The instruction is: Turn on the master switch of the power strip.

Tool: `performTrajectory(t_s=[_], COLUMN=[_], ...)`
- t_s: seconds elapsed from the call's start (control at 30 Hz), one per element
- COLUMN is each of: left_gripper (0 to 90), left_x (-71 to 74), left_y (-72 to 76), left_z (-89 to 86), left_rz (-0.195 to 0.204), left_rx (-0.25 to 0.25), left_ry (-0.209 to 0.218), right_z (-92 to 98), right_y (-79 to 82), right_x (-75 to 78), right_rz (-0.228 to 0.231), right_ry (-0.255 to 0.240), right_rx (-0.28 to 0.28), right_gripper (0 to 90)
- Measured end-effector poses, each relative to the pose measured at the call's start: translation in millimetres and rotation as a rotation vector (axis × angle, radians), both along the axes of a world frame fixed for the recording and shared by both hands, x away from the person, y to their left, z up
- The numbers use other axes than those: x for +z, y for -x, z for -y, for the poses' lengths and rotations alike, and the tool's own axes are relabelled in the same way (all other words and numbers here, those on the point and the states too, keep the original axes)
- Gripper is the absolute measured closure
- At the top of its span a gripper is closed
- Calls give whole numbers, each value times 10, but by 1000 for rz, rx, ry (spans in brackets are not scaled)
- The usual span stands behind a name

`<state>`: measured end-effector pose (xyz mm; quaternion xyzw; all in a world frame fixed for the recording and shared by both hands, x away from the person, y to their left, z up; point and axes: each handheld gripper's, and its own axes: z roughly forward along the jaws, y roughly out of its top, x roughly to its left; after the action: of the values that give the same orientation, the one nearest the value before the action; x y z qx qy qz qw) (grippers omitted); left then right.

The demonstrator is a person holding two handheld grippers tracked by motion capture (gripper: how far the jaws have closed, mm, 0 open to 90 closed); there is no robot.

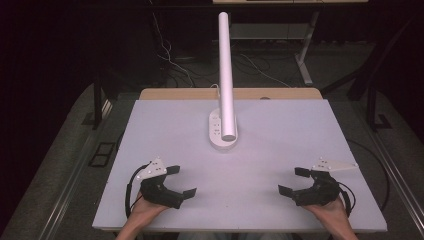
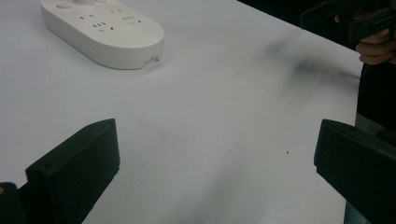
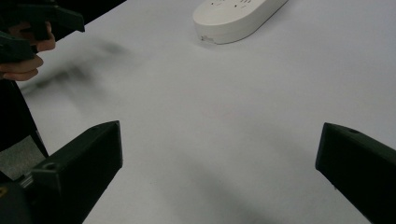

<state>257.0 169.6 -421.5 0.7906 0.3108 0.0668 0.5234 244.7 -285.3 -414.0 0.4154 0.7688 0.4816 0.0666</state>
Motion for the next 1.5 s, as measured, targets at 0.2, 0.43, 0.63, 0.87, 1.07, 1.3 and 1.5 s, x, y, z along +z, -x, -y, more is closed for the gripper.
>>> performTrajectory(t_s=[0.2,0.43,0.63,0.87,1.07,1.3,1.5], left_gripper=[0,0,0,0,0,0,0], left_x=[14,41,87,137,205,298,365], left_y=[-6,-14,-53,-87,-147,-259,-365], left_z=[25,18,11,37,61,79,87], left_rz=[-8,-13,-19,-27,-27,-29,-36], left_rx=[-9,-7,-8,-14,-24,-26,-24], left_ry=[-14,-25,-36,-39,-49,-56,-59], right_z=[9,36,53,59,66,70,72], right_y=[6,12,25,29,36,32,31], right_x=[-12,-19,-16,-15,-12,-21,-28], right_rz=[-14,-13,-20,-21,-18,-18,-16], right_ry=[6,12,8,9,5,8,11], right_rx=[5,6,-3,-3,-5,-5,-5], right_gripper=[2,2,2,2,2,2,2])
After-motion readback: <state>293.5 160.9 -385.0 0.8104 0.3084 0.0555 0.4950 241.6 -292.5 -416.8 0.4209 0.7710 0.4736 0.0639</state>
